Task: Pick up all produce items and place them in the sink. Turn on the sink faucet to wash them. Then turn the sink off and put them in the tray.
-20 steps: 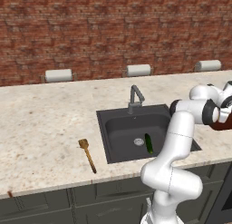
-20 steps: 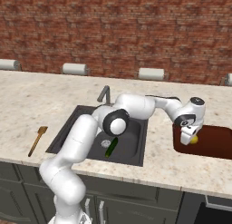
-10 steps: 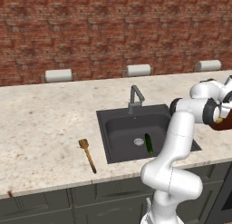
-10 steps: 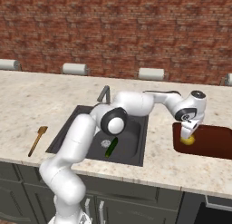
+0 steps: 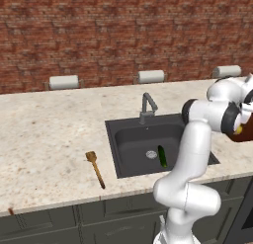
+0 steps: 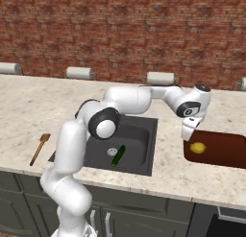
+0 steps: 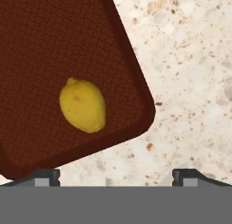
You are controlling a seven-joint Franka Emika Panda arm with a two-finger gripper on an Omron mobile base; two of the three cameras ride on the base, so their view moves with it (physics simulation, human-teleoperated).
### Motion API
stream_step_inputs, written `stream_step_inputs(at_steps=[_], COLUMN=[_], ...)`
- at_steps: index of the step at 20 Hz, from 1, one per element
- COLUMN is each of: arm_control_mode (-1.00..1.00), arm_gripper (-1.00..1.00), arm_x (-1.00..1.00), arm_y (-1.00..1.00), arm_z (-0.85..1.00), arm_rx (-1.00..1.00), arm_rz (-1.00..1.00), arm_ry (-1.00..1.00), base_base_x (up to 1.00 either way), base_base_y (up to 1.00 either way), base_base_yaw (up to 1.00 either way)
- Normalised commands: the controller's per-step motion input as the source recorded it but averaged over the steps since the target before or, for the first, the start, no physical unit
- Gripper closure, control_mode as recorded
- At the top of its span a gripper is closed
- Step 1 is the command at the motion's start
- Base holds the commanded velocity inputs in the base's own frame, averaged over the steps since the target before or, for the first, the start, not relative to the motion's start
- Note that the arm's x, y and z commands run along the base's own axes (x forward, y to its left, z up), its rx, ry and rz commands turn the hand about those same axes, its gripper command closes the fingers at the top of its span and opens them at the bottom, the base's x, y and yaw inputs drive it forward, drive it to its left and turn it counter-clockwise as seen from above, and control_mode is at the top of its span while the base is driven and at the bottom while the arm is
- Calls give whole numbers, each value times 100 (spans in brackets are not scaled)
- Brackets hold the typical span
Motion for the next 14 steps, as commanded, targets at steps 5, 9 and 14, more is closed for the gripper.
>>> stream_step_inputs(at_steps=[5,9,14], arm_control_mode=[-100,-100,-100], arm_gripper=[-100,-100,-100], arm_x=[-62,-34,-3], arm_y=[100,100,100], arm_z=[4,17,20], arm_rx=[-2,-2,-1], arm_rz=[31,38,45], arm_ry=[0,0,6], base_base_x=[0,0,0], base_base_y=[0,0,0], base_base_yaw=[0,0,0])
